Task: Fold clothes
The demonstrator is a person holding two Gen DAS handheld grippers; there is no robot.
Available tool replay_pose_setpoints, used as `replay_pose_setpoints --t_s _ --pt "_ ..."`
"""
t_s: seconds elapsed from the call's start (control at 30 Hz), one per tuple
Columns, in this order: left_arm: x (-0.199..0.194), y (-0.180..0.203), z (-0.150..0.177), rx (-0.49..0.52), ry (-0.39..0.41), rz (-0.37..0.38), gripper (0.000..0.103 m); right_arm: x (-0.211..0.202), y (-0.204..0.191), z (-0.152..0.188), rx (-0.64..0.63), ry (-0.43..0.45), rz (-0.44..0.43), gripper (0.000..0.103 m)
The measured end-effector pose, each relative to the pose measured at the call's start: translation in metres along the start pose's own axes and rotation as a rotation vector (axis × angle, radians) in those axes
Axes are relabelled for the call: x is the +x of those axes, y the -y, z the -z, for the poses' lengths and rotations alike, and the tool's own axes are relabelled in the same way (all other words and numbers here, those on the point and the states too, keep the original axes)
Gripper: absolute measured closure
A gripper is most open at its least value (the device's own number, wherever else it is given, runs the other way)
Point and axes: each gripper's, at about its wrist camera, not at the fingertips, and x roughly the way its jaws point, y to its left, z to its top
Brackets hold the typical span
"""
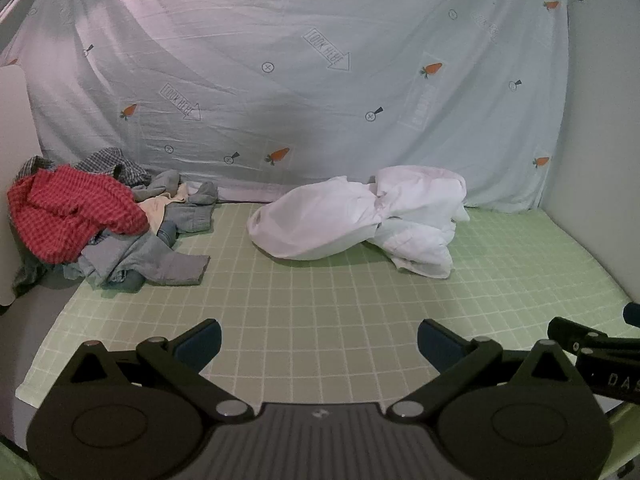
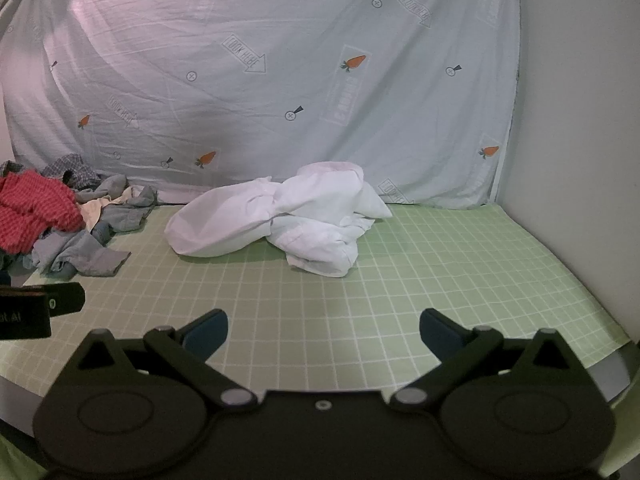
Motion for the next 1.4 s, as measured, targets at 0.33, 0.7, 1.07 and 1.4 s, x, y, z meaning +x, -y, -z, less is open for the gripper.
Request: replay_pose_setpoints --t_s 0.33,0.7,1.07,1.4 --pt "0.004 -0.001 -0.002 0.005 0.002 0.001 0.0 0.004 -0.006 0.0 -0.002 -0.002 0.01 0.0" --pt "0.008 -0.002 -0.002 0.011 -0.003 0.008 0.0 0.008 -0.01 0.0 -0.003 -0.007 0.013 0.0" --pt "0.013 -0.002 -0.002 0.017 -0.016 0.008 0.0 0.01 -0.01 0.001 0.0 -0.018 0.011 0.0" --pt "0.014 -0.004 -0.003 0.02 -0.02 0.007 0.0 0.012 -0.011 0.0 -0.003 -0.018 0.009 0.0"
